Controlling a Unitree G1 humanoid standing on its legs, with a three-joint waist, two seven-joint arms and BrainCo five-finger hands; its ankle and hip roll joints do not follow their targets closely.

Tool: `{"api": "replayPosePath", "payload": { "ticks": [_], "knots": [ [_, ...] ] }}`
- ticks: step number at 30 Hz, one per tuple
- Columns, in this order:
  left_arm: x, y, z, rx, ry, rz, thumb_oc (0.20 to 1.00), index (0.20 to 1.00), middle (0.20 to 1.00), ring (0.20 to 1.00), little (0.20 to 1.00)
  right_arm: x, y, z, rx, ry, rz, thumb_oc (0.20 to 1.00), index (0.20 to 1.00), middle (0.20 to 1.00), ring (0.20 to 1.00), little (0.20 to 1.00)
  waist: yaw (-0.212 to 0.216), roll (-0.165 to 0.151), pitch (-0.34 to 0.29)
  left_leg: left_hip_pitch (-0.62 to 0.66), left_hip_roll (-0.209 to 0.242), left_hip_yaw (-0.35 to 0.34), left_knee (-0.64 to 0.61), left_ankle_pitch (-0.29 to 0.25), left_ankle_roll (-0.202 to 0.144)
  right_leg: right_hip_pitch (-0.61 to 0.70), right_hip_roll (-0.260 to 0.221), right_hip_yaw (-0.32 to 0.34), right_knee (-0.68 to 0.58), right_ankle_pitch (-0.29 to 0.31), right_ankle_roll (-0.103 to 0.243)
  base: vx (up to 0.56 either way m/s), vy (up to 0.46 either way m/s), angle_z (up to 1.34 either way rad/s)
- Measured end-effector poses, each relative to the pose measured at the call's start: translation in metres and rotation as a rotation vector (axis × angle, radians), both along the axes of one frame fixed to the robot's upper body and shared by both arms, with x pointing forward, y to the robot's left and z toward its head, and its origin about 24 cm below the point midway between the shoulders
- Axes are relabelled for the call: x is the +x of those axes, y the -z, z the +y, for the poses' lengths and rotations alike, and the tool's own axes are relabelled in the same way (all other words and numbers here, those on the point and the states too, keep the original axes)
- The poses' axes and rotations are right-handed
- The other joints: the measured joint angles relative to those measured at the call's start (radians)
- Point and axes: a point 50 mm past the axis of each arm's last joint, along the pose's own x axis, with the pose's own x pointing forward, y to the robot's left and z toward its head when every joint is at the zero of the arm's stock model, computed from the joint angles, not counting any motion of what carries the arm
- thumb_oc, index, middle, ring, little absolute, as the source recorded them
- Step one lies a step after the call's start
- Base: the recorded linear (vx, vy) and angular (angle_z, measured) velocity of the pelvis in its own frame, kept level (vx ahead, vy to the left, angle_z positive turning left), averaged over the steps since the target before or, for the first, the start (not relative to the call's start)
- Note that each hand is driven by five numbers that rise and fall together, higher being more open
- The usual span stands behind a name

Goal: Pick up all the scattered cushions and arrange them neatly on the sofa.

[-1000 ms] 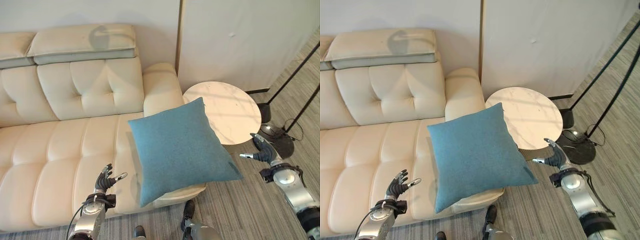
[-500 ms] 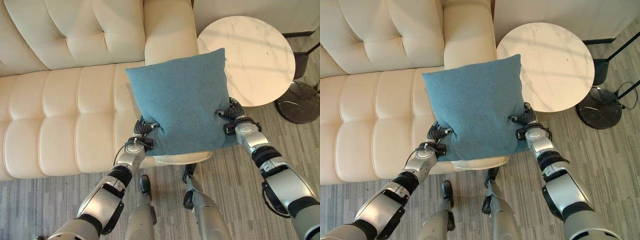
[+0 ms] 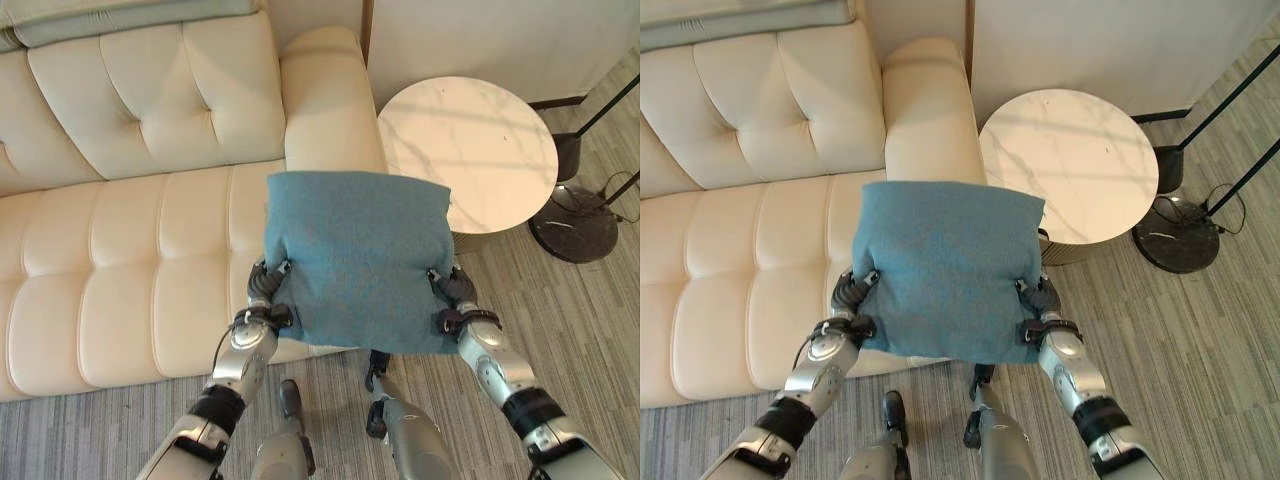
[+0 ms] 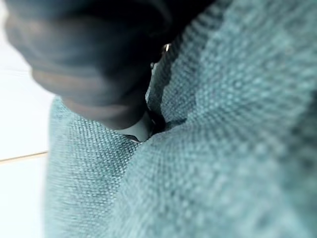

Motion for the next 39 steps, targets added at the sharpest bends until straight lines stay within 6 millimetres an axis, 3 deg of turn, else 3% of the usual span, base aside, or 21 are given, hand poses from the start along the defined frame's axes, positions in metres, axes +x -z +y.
{"api": "replayPosePath", "payload": {
  "ticks": [6,10,15,17,18,19,21,22,23,25,26,27,29,31,32,33,34,35,36,37,39],
  "knots": [
    [-0.04,-0.004,0.027,-0.01,0.01,-0.051,0.2,0.2,0.2,0.2,0.2,-0.035,-0.009,0.0,0.084,-0.076,-0.075,0.2,0.2,0.2,0.2,0.2,0.003,0.008,-0.084,0.071,-0.016,0.007,-0.006,-0.018,0.012,0.065,-0.008,0.013,0.0,-0.005,0.004,0.03,0.19,-0.04],
    [-0.069,-0.001,0.038,-0.012,0.003,-0.051,0.2,0.2,0.2,0.2,0.2,-0.058,-0.01,0.005,0.132,-0.125,-0.097,0.2,0.2,0.2,0.2,0.2,0.006,0.008,-0.152,0.111,-0.043,0.044,-0.005,-0.037,0.032,0.084,-0.028,0.061,0.003,0.004,0.022,-0.1,0.256,-0.27],
    [-0.07,0.0,0.039,-0.01,0.005,-0.046,0.2,0.2,0.2,0.2,0.2,-0.061,-0.005,0.008,0.149,-0.127,-0.083,0.2,0.2,0.2,0.2,0.2,0.01,-0.037,-0.186,0.119,-0.107,0.08,0.01,-0.052,0.075,0.06,-0.072,0.126,0.003,0.037,0.072,-0.24,0.186,-0.29],
    [-0.068,-0.003,0.042,0.012,0.014,-0.055,0.2,0.2,0.2,0.2,0.2,-0.061,-0.005,0.01,0.153,-0.126,-0.084,0.2,0.2,0.2,0.2,0.2,0.002,-0.071,-0.184,0.096,-0.136,0.102,0.038,-0.054,0.085,0.034,-0.097,0.172,0.004,0.047,0.099,-0.35,0.119,-0.3],
    [-0.067,-0.005,0.042,0.019,0.02,-0.06,0.2,0.2,0.2,0.2,0.2,-0.061,-0.004,0.011,0.164,-0.119,-0.086,0.2,0.2,0.2,0.2,0.2,-0.002,-0.085,-0.18,0.064,-0.154,0.106,0.073,-0.05,0.102,0.015,-0.108,0.18,0.002,0.005,0.125,-0.32,0.114,-0.21],
    [-0.058,-0.01,0.032,0.018,0.058,-0.086,0.2,0.2,0.2,0.2,0.2,-0.06,-0.006,0.003,0.15,-0.094,-0.096,0.2,0.2,0.2,0.2,0.2,-0.001,-0.026,-0.135,0.014,-0.088,0.102,0.08,-0.04,0.142,-0.068,-0.073,0.225,0.214,-0.093,0.157,-0.47,0.114,-0.08],
    [-0.059,-0.011,0.036,0.058,0.07,-0.081,0.2,0.2,0.2,0.2,0.2,-0.061,-0.005,0.0,0.141,-0.087,-0.093,0.2,0.2,0.2,0.2,0.2,0.015,-0.021,-0.127,0.005,-0.082,0.092,0.082,-0.016,0.149,-0.054,-0.091,0.226,0.46,-0.22,0.187,-0.39,0.0,0.17],
    [-0.056,-0.013,0.035,0.066,0.083,-0.088,0.2,0.2,0.2,0.2,0.2,-0.062,-0.005,0.0,0.142,-0.086,-0.094,0.2,0.2,0.2,0.2,0.2,0.031,-0.024,-0.126,-0.014,-0.075,0.073,0.101,0.006,0.159,-0.049,-0.087,0.249,0.621,-0.292,0.18,-0.18,-0.114,0.51],
    [-0.054,-0.019,0.033,0.064,0.094,-0.113,0.2,0.2,0.2,0.2,0.2,-0.062,-0.006,-0.003,0.134,-0.083,-0.098,0.2,0.2,0.2,0.2,0.2,0.045,-0.007,-0.115,-0.018,-0.052,0.035,0.093,0.026,0.141,-0.005,-0.056,0.257,0.739,-0.356,0.156,-0.18,-0.155,0.56],
    [-0.056,-0.021,0.034,0.064,0.094,-0.122,0.2,0.2,0.2,0.2,0.2,-0.06,-0.011,-0.003,0.135,-0.085,-0.12,0.2,0.2,0.2,0.2,0.2,0.087,0.003,-0.11,-0.038,-0.038,0.015,0.099,0.051,0.123,0.14,-0.046,0.279,0.606,-0.417,0.198,-0.21,-0.187,0.33],
    [-0.056,-0.024,0.041,0.069,0.071,-0.13,0.2,0.2,0.2,0.2,0.2,-0.055,-0.018,0.002,0.138,-0.107,-0.149,0.2,0.2,0.2,0.2,0.2,0.119,0.002,-0.11,-0.068,-0.041,0.004,0.087,0.081,0.104,0.227,-0.029,0.273,0.387,-0.463,0.143,-0.38,-0.245,0.08],
    [-0.059,-0.021,0.039,0.043,0.052,-0.124,0.2,0.2,0.2,0.2,0.2,-0.051,-0.021,0.002,0.125,-0.118,-0.159,0.2,0.2,0.2,0.2,0.2,0.132,0.042,-0.108,-0.088,-0.015,-0.014,0.067,0.122,0.09,0.258,0.022,0.268,0.272,-0.415,0.075,-0.48,-0.263,0.07],
    [-0.063,-0.019,0.035,0.023,0.05,-0.128,0.2,0.2,0.2,0.2,0.2,-0.051,-0.02,-0.001,0.109,-0.112,-0.159,0.2,0.2,0.2,0.2,0.2,0.138,0.067,-0.112,-0.167,0.029,-0.072,0.101,0.182,0.053,0.216,0.09,0.275,0.268,-0.395,0.026,-0.45,-0.186,0.38],
    [-0.058,-0.02,0.028,0.012,0.073,-0.14,0.2,0.2,0.2,0.2,0.2,-0.053,-0.019,-0.011,0.081,-0.089,-0.158,0.2,0.2,0.2,0.2,0.2,0.142,0.063,-0.107,-0.281,0.052,-0.127,0.097,0.328,-0.046,0.125,0.137,0.249,0.316,-0.38,-0.03,-0.36,-0.07,0.72],
    [-0.058,-0.018,0.023,0.009,0.089,-0.129,0.2,0.2,0.2,0.2,0.2,-0.054,-0.019,-0.015,0.06,-0.079,-0.152,0.2,0.2,0.2,0.2,0.2,0.138,0.062,-0.106,-0.305,0.054,-0.13,0.074,0.382,-0.005,0.086,0.128,0.212,0.337,-0.374,-0.045,-0.26,-0.037,0.68],
    [-0.059,-0.014,0.018,0.009,0.118,-0.104,0.2,0.2,0.2,0.2,0.2,-0.058,-0.014,-0.019,0.049,-0.063,-0.129,0.2,0.2,0.2,0.2,0.2,0.113,0.05,-0.105,-0.315,0.038,-0.092,0.095,0.34,-0.022,0.062,0.105,0.173,0.338,-0.361,-0.076,-0.19,-0.036,0.64],
    [-0.061,-0.013,0.019,0.024,0.129,-0.093,0.2,0.2,0.2,0.2,0.2,-0.059,-0.012,-0.019,0.053,-0.06,-0.117,0.2,0.2,0.2,0.2,0.2,0.106,0.018,-0.103,-0.308,0.001,-0.06,0.157,0.222,0.007,0.051,0.079,0.182,0.334,-0.356,-0.087,-0.13,-0.032,0.42],
    [-0.061,-0.013,0.021,0.038,0.135,-0.091,0.2,0.2,0.2,0.2,0.2,-0.059,-0.012,-0.019,0.054,-0.06,-0.117,0.2,0.2,0.2,0.2,0.2,0.103,-0.012,-0.1,-0.291,-0.029,-0.052,0.197,0.147,0.017,0.035,0.053,0.186,0.331,-0.333,-0.077,-0.1,-0.027,0.44],
    [-0.059,-0.013,0.023,0.05,0.145,-0.087,0.2,0.2,0.2,0.2,0.2,-0.062,-0.011,-0.02,0.052,-0.058,-0.112,0.2,0.2,0.2,0.2,0.2,0.062,-0.032,-0.09,-0.249,-0.057,-0.047,0.263,0.034,0.005,0.059,0.016,0.155,0.274,-0.29,-0.069,-0.08,-0.012,0.69],
    [-0.056,-0.012,0.021,0.045,0.156,-0.086,0.2,0.2,0.2,0.2,0.2,-0.065,-0.009,-0.021,0.051,-0.053,-0.103,0.2,0.2,0.2,0.2,0.2,0.035,-0.034,-0.089,-0.213,-0.056,-0.029,0.279,-0.006,0.006,0.08,0.004,0.129,0.245,-0.273,-0.064,-0.05,-0.001,1.14],
    [-0.053,-0.013,0.013,0.018,0.175,-0.099,0.2,0.2,0.2,0.2,0.2,-0.067,-0.009,-0.028,0.045,-0.029,-0.104,0.2,0.2,0.2,0.2,0.2,-0.006,-0.02,-0.089,-0.087,-0.006,0.048,0.23,-0.058,0.005,0.106,-0.008,0.071,0.213,-0.255,-0.054,0.08,0.028,1.1]
  ]
}}
